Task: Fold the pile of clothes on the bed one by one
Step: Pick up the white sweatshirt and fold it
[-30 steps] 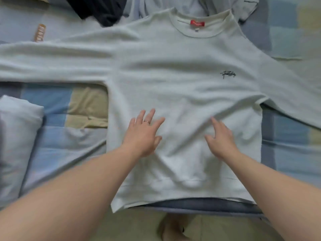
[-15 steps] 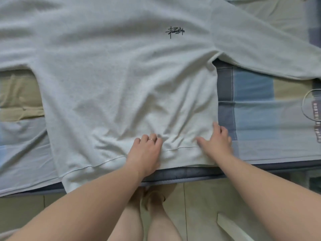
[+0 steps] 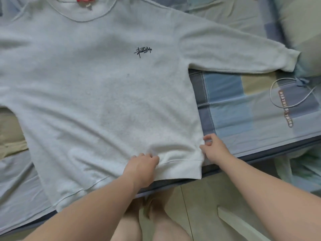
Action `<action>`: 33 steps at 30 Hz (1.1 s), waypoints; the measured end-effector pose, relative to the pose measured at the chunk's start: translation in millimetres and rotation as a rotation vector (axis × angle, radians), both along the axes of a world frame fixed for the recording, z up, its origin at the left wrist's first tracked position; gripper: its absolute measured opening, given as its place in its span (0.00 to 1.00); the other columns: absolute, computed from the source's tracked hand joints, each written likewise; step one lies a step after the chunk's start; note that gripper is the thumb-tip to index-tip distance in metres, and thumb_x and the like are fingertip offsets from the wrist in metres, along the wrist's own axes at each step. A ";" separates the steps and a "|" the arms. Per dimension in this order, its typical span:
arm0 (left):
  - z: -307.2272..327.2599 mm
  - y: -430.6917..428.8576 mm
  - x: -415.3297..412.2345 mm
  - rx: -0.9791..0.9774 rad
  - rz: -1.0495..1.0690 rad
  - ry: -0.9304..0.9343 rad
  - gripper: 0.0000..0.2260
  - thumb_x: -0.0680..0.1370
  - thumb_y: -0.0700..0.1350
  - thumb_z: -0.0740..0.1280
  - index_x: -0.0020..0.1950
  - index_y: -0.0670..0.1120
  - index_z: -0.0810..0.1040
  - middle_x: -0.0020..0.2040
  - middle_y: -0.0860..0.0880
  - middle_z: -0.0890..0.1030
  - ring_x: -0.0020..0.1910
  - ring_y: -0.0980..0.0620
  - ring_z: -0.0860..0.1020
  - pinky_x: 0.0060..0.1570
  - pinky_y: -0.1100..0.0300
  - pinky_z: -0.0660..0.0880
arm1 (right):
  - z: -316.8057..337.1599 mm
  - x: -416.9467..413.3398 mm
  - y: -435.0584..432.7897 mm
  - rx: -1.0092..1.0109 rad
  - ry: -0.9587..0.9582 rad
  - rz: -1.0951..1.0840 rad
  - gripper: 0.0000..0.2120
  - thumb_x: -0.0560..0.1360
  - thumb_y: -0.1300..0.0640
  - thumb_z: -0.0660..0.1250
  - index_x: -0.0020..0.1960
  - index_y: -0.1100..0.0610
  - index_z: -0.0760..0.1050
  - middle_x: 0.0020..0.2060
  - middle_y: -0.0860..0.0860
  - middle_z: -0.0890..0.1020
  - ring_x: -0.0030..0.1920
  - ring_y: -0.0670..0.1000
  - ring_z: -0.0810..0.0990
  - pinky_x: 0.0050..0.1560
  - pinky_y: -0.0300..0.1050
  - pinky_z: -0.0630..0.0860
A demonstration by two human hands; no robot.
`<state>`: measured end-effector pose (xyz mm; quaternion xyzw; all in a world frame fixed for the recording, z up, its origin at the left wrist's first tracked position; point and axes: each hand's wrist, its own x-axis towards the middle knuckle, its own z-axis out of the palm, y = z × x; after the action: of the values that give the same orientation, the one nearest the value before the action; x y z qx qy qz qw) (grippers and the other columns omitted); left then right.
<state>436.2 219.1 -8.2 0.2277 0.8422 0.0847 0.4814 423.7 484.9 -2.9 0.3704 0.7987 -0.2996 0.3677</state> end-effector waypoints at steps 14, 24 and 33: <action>44.3 173.0 -175.5 0.188 0.176 0.294 0.19 0.81 0.53 0.60 0.72 0.55 0.68 0.74 0.51 0.68 0.72 0.46 0.66 0.64 0.51 0.67 | 37.9 -173.4 173.4 0.006 0.253 -0.224 0.24 0.76 0.45 0.68 0.69 0.50 0.71 0.61 0.56 0.80 0.61 0.58 0.79 0.59 0.54 0.75; -24.4 339.6 -262.0 0.196 0.192 0.314 0.28 0.81 0.50 0.62 0.80 0.56 0.57 0.83 0.50 0.50 0.82 0.45 0.47 0.77 0.48 0.50 | -40.2 -243.1 330.6 -0.309 0.289 -0.931 0.26 0.80 0.48 0.67 0.74 0.53 0.66 0.62 0.53 0.76 0.62 0.57 0.79 0.57 0.54 0.76; -24.4 362.5 -283.0 0.313 0.531 0.047 0.24 0.82 0.55 0.64 0.78 0.57 0.64 0.77 0.53 0.67 0.76 0.49 0.64 0.73 0.51 0.64 | -24.4 -265.1 325.5 -0.249 0.641 -1.124 0.14 0.76 0.65 0.70 0.59 0.54 0.76 0.53 0.51 0.83 0.52 0.52 0.83 0.45 0.48 0.83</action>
<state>153.2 581.6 -32.6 0.0729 0.8598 0.3309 0.3821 158.7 810.5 -27.3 0.5783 0.5128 -0.6316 -0.0607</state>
